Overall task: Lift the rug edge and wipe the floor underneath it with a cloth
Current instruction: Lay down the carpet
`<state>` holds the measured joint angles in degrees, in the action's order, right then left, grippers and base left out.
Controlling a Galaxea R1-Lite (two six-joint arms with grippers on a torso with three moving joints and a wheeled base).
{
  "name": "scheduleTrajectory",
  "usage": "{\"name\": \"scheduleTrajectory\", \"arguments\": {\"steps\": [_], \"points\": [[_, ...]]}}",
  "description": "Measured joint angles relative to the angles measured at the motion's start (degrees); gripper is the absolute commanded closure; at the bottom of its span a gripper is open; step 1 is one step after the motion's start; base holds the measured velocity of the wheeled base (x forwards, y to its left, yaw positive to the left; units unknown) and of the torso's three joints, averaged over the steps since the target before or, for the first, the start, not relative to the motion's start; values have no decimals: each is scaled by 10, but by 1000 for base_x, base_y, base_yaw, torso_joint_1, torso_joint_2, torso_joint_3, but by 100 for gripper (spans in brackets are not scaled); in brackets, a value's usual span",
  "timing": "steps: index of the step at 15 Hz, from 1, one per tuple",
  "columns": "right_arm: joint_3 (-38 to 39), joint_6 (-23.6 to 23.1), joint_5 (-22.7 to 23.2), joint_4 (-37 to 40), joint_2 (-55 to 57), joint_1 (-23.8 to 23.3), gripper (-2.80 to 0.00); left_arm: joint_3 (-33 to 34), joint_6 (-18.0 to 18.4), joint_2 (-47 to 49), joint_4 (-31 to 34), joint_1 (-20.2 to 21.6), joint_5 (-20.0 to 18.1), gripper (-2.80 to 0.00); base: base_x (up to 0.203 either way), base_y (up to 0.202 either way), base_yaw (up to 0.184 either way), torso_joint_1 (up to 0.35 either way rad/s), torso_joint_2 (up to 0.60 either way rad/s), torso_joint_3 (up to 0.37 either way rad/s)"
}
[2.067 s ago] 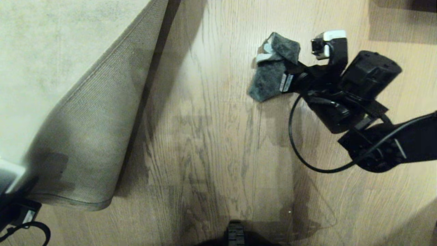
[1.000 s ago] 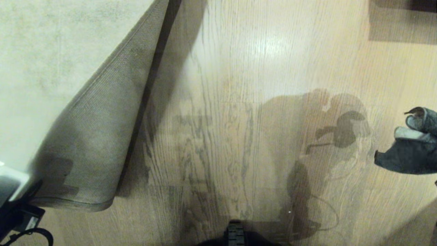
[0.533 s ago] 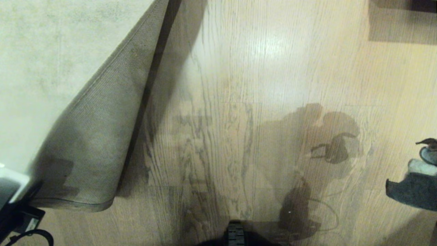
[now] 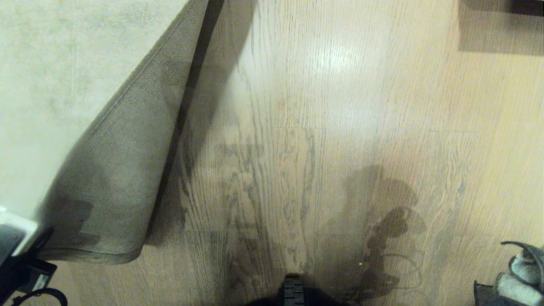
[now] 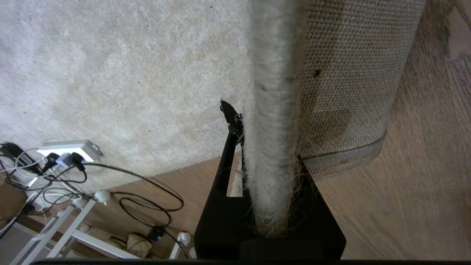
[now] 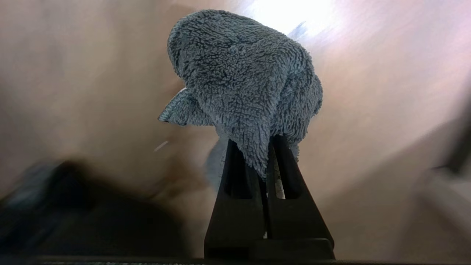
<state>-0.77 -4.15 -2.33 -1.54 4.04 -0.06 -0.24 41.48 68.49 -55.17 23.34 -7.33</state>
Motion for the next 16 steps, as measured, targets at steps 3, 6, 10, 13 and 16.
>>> {"name": "scheduleTrajectory", "arguments": {"steps": [3, 6, 10, 13, 16], "points": [[6, 20, 18, 10, -30, 3, 0, 2, 0, 0, 0, 0, 0, 0, 0, 0, 0, 0, 0, 0], [7, 29, 19, 8, -39, 3, 0, 2, 0, 1, 1, 0, 0, 0, 0, 0, 0, 0, 0, 0], [8, 26, 19, 8, -42, 3, 0, 2, 0, 2, 2, 0, 0, 0, 0, 0, 0, 0, 0, 0], [8, 27, 19, 8, -43, 3, 0, 2, 0, 2, 3, 0, 0, 0, 0, 0, 0, 0, 0, 0], [8, 27, 19, 8, -43, 3, 0, 2, 0, 1, 7, -1, -1, 0, 0, 0, 0, 0, 0, 0]]}}
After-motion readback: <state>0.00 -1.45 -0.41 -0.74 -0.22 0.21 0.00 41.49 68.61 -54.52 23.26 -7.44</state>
